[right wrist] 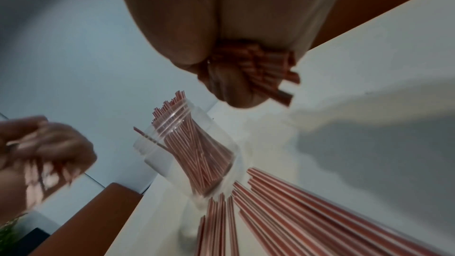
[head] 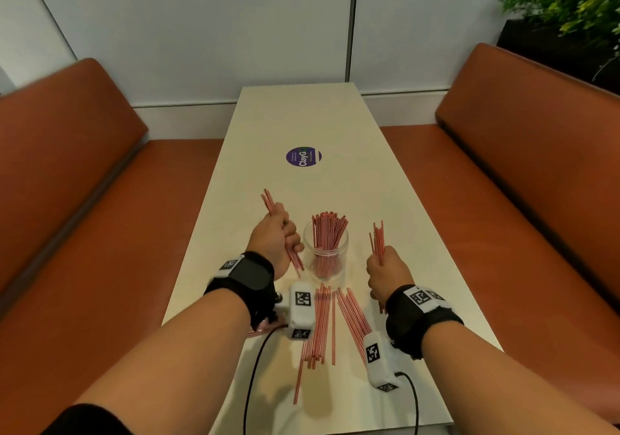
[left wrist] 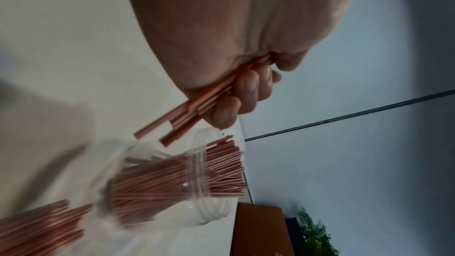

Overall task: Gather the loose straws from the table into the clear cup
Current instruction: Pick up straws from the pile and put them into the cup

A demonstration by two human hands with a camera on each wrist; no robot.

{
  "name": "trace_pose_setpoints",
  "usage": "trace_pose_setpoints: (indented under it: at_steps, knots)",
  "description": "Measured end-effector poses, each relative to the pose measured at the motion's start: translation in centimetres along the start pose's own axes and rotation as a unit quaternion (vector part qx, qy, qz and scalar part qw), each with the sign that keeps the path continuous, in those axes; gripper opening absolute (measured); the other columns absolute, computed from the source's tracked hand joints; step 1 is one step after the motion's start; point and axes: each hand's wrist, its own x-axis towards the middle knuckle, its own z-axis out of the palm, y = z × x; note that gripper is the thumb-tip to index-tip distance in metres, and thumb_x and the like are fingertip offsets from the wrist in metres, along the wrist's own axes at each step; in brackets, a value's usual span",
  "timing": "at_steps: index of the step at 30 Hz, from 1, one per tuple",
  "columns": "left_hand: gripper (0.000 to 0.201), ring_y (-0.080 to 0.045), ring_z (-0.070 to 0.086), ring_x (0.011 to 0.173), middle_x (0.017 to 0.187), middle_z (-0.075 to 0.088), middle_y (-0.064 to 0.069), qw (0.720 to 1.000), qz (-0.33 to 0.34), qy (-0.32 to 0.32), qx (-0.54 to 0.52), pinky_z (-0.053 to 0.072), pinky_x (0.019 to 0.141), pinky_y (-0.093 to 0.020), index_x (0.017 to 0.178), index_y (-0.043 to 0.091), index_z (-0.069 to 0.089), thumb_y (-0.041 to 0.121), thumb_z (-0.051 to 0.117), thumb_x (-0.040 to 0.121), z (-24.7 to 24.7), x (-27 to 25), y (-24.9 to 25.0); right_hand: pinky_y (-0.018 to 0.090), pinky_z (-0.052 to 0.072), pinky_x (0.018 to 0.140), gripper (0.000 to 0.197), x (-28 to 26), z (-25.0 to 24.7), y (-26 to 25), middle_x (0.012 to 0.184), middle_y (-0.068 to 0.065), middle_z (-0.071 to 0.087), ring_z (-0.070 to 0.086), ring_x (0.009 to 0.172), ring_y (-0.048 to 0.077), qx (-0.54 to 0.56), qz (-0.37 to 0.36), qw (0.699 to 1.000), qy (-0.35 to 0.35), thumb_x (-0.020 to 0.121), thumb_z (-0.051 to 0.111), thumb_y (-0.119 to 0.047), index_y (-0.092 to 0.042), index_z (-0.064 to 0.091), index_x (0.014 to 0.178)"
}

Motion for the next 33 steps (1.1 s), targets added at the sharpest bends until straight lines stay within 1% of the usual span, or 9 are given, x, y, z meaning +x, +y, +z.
trace_pose_setpoints:
  at_steps: [7, 11, 14, 17, 23, 26, 28, 30, 33]
  knots:
    - [0.026, -0.013, 0.038, 0.058, 0.067, 0.036, 0.001, 0.988, 0.123, -0.041, 0.086, 0.040, 0.063, -0.030, 0.082, 0.016, 0.044, 0.027, 0.034, 0.104, 4.6, 2.4, 1.5, 0.038, 0.045, 0.064, 0.027, 0.9, -0.2, 0.0, 0.075, 0.004, 0.053, 0.047, 0.062, 0.022, 0.007, -0.042, 0.999, 0.000, 0.092, 0.039, -0.045, -0.022, 0.046, 0.081]
    - [0.021, -0.016, 0.046, 0.063, 0.067, 0.047, -0.001, 0.933, 0.143, -0.073, 0.323, 0.043, 0.067, -0.030, 0.085, 0.015, 0.053, 0.020, 0.041, 0.101, 4.1, 3.5, -0.5, 0.036, 0.044, 0.063, 0.028, 1.0, -0.3, 0.5, 0.074, 0.003, 0.053, 0.045, 0.059, 0.019, 0.016, -0.055, 0.998, -0.006, 0.092, 0.039, -0.046, -0.021, 0.046, 0.083]
    - [0.015, -0.016, 0.052, 0.068, 0.070, 0.055, 0.001, 0.906, 0.150, -0.073, 0.389, 0.048, 0.074, -0.031, 0.085, 0.019, 0.057, 0.016, 0.048, 0.097, 3.3, 4.0, -1.2, 0.036, 0.043, 0.063, 0.026, 1.1, -0.5, 0.5, 0.074, 0.002, 0.052, 0.045, 0.060, 0.019, 0.024, -0.062, 0.998, -0.008, 0.092, 0.039, -0.046, -0.023, 0.046, 0.083]
    - [0.011, -0.019, 0.064, 0.082, 0.084, 0.066, -0.003, 0.896, 0.169, -0.054, 0.406, 0.053, 0.086, -0.036, 0.102, 0.019, 0.058, 0.014, 0.051, 0.095, 3.1, 4.4, -1.0, 0.037, 0.044, 0.064, 0.023, 1.2, -0.5, 0.4, 0.075, 0.003, 0.053, 0.047, 0.062, 0.020, 0.026, -0.070, 0.997, -0.005, 0.093, 0.039, -0.045, -0.026, 0.045, 0.081]
    - [0.041, -0.018, 0.055, 0.121, 0.125, 0.058, 0.002, 0.882, 0.231, -0.016, 0.410, 0.043, 0.105, -0.033, 0.132, 0.015, 0.048, 0.027, 0.057, 0.093, 2.3, 3.5, 1.0, 0.036, 0.049, 0.057, 0.022, 0.9, -0.8, -0.4, 0.076, 0.005, 0.053, 0.048, 0.059, 0.021, 0.038, -0.080, 0.996, -0.017, 0.097, 0.039, -0.039, -0.021, 0.047, 0.086]
    - [0.104, -0.020, 0.037, 0.137, 0.152, 0.036, -0.001, 0.849, 0.164, -0.048, 0.500, 0.033, 0.113, -0.040, 0.147, 0.018, 0.027, 0.060, 0.074, 0.064, -0.7, 3.0, 0.0, 0.036, 0.050, 0.055, 0.019, 0.4, -1.5, -1.5, 0.073, 0.004, 0.051, 0.049, 0.056, 0.019, 0.071, -0.092, 0.993, -0.033, 0.099, 0.040, -0.032, -0.016, 0.049, 0.093]
    - [0.135, -0.021, 0.025, 0.144, 0.159, 0.019, -0.001, 0.807, 0.096, -0.077, 0.578, 0.024, 0.118, -0.041, 0.152, 0.022, 0.011, 0.063, 0.082, 0.046, -1.7, 2.9, -0.9, 0.036, 0.050, 0.058, 0.017, 0.4, -2.0, -2.7, 0.072, 0.003, 0.052, 0.050, 0.056, 0.019, 0.095, -0.103, 0.989, -0.048, 0.100, 0.040, -0.030, -0.017, 0.050, 0.101]
    - [0.142, -0.021, 0.017, 0.147, 0.161, 0.011, -0.003, 0.786, 0.071, -0.086, 0.608, 0.018, 0.119, -0.039, 0.154, 0.020, 0.002, 0.056, 0.088, 0.046, -1.4, 3.4, -1.8, 0.035, 0.047, 0.056, 0.017, 0.6, -2.1, -3.8, 0.071, 0.001, 0.052, 0.048, 0.055, 0.019, 0.101, -0.120, 0.986, -0.056, 0.100, 0.039, -0.031, -0.019, 0.050, 0.106]
    - [0.135, -0.024, 0.024, 0.145, 0.160, 0.018, -0.005, 0.820, 0.075, -0.054, 0.565, 0.025, 0.118, -0.043, 0.153, 0.020, 0.003, 0.055, 0.086, 0.052, -0.2, 4.5, -2.4, 0.033, 0.045, 0.053, 0.021, 1.0, -2.0, -5.3, 0.071, 0.000, 0.050, 0.046, 0.055, 0.017, 0.093, -0.146, 0.984, -0.052, 0.099, 0.038, -0.034, -0.019, 0.050, 0.109]
